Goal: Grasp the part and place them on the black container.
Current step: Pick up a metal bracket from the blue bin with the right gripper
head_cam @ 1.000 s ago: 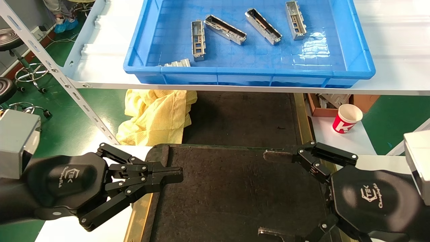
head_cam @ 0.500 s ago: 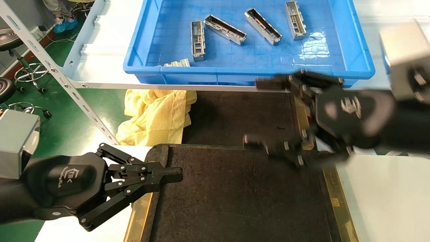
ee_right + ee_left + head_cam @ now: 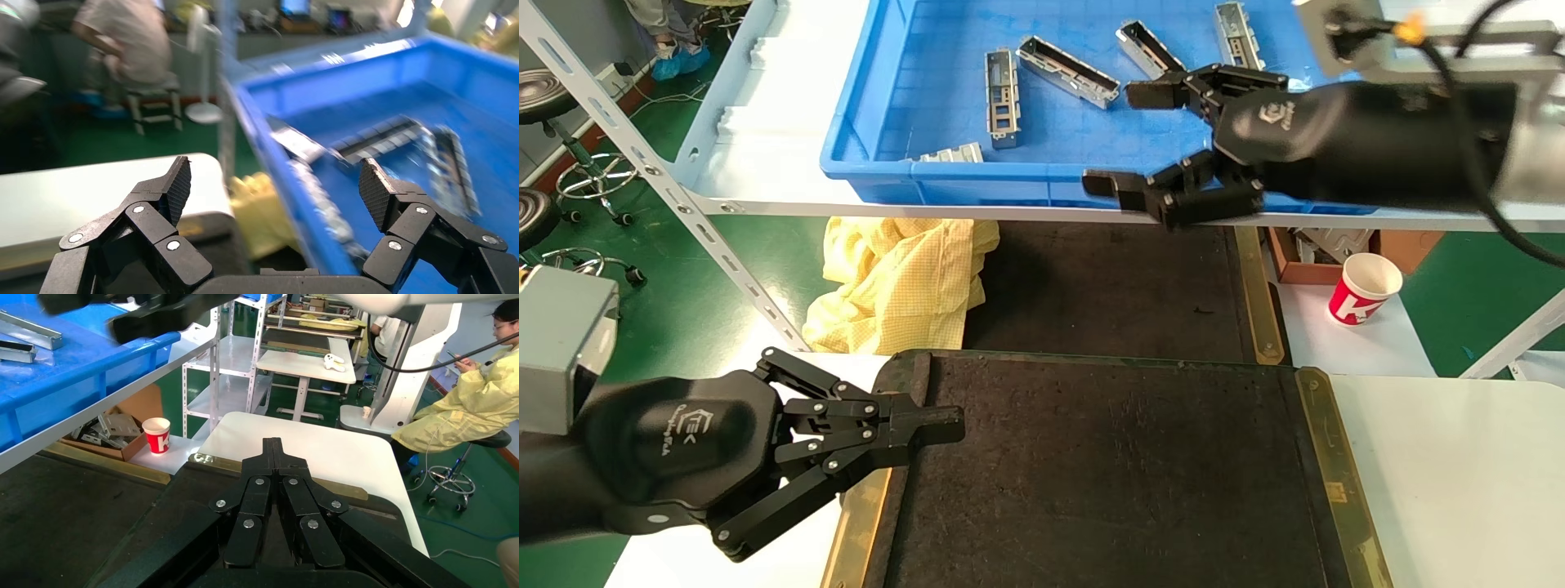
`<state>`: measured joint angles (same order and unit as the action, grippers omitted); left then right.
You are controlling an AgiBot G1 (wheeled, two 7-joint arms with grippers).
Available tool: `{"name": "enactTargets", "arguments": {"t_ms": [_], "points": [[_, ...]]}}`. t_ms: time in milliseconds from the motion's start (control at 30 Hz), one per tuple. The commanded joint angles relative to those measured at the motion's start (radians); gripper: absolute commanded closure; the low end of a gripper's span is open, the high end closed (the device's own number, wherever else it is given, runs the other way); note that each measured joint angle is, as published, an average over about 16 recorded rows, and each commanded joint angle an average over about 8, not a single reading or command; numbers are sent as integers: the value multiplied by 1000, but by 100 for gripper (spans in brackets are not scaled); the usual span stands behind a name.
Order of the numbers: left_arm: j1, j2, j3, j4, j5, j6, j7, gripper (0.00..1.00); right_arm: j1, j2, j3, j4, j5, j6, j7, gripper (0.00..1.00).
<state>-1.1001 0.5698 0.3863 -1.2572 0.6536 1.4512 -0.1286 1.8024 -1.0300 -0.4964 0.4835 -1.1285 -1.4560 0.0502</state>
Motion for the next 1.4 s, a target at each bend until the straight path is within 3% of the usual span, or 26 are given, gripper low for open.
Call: {"name": "enactTargets", "arguments": {"t_ms": [33,633,1100,1167,1367,1400], "points": [[0,0,0,0,0,0,0,100,44,-31,-20,-81,-43,31,-33,0],[0,0,0,0,0,0,0,100,223,-271,-102,-387,-195,295,-185,0],[0,0,0,0,0,0,0,100,225,-321,-115,-425,-207,411,-203,1],[0,0,0,0,0,0,0,79,218,-323,-116,-420,-205,419,-200,19],[0,0,0,0,0,0,0,4,195,-326,-119,-404,-197,449,-185,93],[0,0,0,0,0,0,0,0,192,-326,-119,-402,-195,454,-182,98]]}}
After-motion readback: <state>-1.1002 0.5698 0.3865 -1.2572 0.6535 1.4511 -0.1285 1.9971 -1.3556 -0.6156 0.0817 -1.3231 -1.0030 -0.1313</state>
